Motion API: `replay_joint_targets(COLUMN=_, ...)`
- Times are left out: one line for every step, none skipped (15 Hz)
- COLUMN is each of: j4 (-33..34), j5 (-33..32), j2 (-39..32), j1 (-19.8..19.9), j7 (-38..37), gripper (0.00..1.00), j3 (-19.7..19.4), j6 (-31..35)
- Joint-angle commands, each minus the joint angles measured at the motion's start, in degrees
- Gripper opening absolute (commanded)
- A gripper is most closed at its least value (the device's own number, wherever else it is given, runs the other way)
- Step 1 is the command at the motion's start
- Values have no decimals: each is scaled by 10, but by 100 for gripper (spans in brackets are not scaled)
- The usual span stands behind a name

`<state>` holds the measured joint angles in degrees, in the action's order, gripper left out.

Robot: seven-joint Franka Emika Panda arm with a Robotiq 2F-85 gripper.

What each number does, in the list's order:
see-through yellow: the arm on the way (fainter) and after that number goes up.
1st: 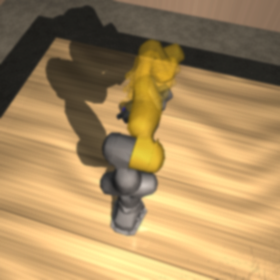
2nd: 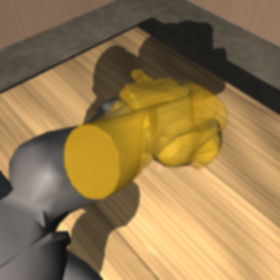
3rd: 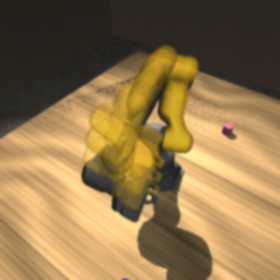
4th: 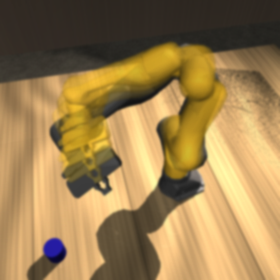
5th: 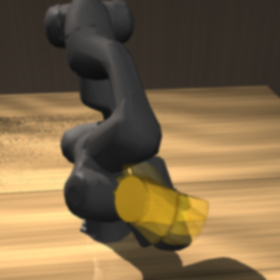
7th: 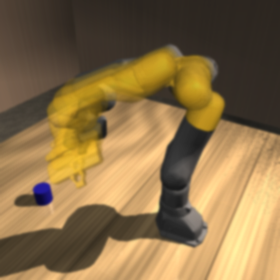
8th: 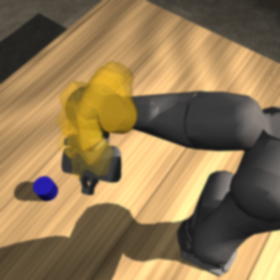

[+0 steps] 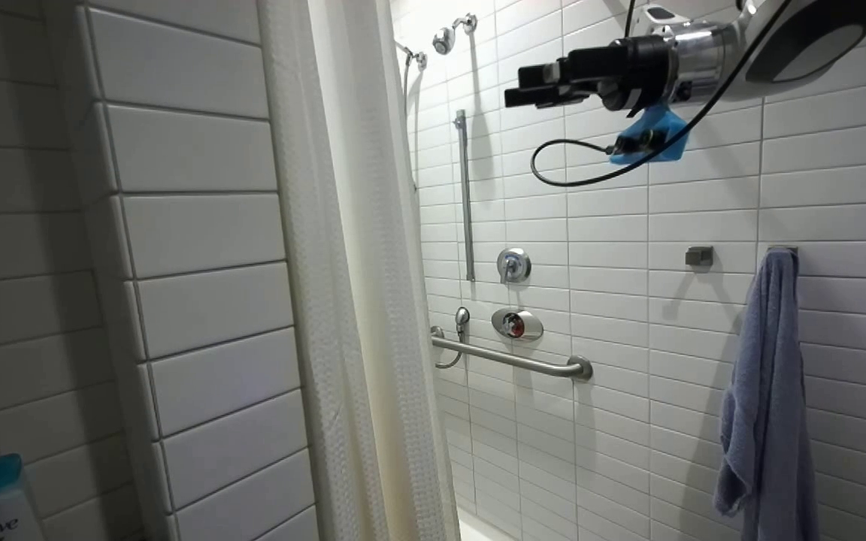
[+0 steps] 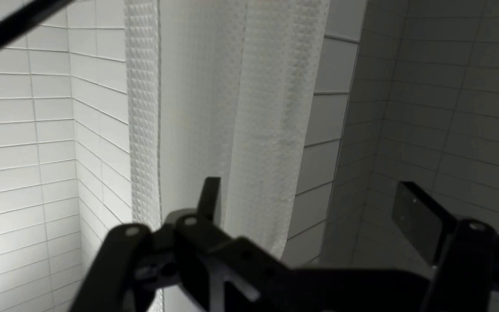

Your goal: Pull the shower curtain sightly to the right

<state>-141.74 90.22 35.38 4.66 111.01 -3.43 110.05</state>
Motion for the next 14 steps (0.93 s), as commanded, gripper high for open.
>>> replay_joint_targets(j4=10, j5=-21, j2=-10, j1=13, j7=-7, gripper=100, j3=-6, j6=-47)
replay_joint_targets(j4=11, j5=-26, j2=-11, j1=15, j7=-10, gripper=100, j3=-6, j6=-57)
replay_joint_targets(j4=1, j5=-5, j2=-3, j1=17, j7=-1, gripper=100, j3=2, j6=-40)
replay_joint_targets(j4=1, j5=-6, j2=-4, j1=18, j7=-1, gripper=100, j3=2, j6=-43)
replay_joint_targets(j4=1, j5=-6, j2=-4, j1=19, j7=-1, gripper=100, j3=2, j6=-43)
replay_joint_targets(j4=1, j5=-6, j2=-4, j1=19, j7=-1, gripper=100, j3=2, j6=-43)
replay_joint_targets(j4=1, j5=-6, j2=-4, j1=19, j7=-1, gripper=100, j3=2, j6=-43)
replay_joint_targets(j4=1, j5=-6, j2=-4, j1=19, j7=-1, gripper=100, j3=2, j6=-43)
replay_joint_targets(j4=1, j5=-10, j2=-5, j1=18, j7=-4, gripper=100, j3=0, j6=-48)
replay_joint_targets(j4=-1, j5=-4, j2=-3, j1=19, j7=-6, gripper=100, j3=3, j6=-41)
replay_joint_targets(j4=-2, j5=3, j2=-2, j1=18, j7=-8, gripper=100, j3=3, j6=-39)
replay_joint_targets(j4=-4, j5=13, j2=-1, j1=17, j7=-8, gripper=100, j3=4, j6=-35)
replay_joint_targets(j4=-7, j5=27, j2=0, j1=17, j7=-7, gripper=100, j3=6, j6=-29)
replay_joint_targets(j4=-8, j5=34, j2=0, j1=17, j7=-8, gripper=100, j3=6, j6=-29)
